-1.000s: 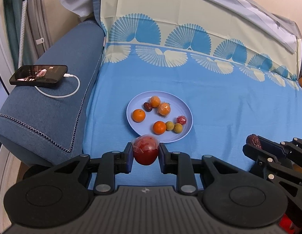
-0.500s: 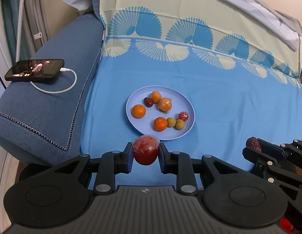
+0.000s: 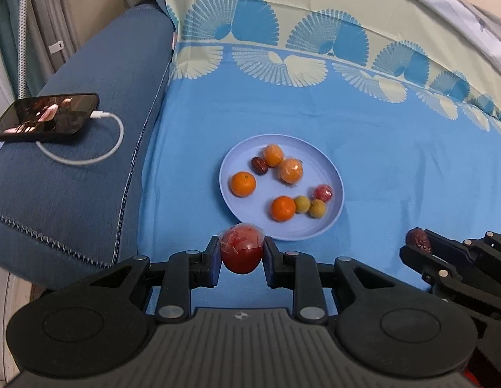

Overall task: Organize fruits
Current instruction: 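Carry the red fruit and date back toward the plate, then lower both fruits onto the plate and open both tools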

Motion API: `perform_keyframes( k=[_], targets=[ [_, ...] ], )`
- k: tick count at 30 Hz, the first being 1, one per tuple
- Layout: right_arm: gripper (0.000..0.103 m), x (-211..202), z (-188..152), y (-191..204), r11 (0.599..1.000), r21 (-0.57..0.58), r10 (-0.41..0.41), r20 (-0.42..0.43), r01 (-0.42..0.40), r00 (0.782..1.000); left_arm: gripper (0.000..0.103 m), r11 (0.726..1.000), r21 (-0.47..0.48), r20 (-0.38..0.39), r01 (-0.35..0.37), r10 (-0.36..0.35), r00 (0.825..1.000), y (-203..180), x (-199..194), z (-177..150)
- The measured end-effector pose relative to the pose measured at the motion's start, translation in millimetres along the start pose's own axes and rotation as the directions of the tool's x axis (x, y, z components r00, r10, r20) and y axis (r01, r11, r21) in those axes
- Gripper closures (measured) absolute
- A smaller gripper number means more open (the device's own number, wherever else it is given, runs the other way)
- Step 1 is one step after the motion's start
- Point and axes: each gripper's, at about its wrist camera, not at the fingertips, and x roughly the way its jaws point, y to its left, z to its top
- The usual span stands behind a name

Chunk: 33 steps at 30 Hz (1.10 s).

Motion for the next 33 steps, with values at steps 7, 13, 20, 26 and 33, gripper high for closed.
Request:
perform_keyframes(
  k=[7, 13, 20, 26, 33],
  targets=[
    [0.081, 55.1, 19.2, -8.0, 1.0, 0.016, 0.005, -0.036, -0.004, 0.999, 0.074, 1.0, -0.012, -0.052, 0.017, -0.018, 0.999, -5.5, 47.7, 42.9],
    [0.081, 109.1, 25.3, -21.7, 0.999, 0.037, 0.014, -0.094, -0.01, 0.996, 0.074, 1.0, 0.007, -0.112, -0.004, 0.005, 0.994, -14.2, 101.2, 68.4],
    [0.081, 161.2, 27.0, -33.0, 0.998, 0.052, 0.033, -0.151, -0.025, 0.988, 0.074, 0.998, 0.052, -0.16, -0.026, 0.034, 0.986, -25.3, 154.2, 83.1],
    [0.047, 189.8, 32.0, -33.1, 0.998, 0.051, 0.034, -0.185, -0.025, 0.982, 0.009, 0.994, 0.09, -0.148, -0.063, 0.076, 0.986, -28.7, 174.8, 90.2],
    [0.005, 149.4, 17.2, -31.7, 0.996, 0.084, 0.005, -0.154, 0.008, 0.988, 0.0, 0.997, 0.038, -0.11, -0.074, 0.078, 0.991, -25.2, 140.1, 82.3]
  ],
)
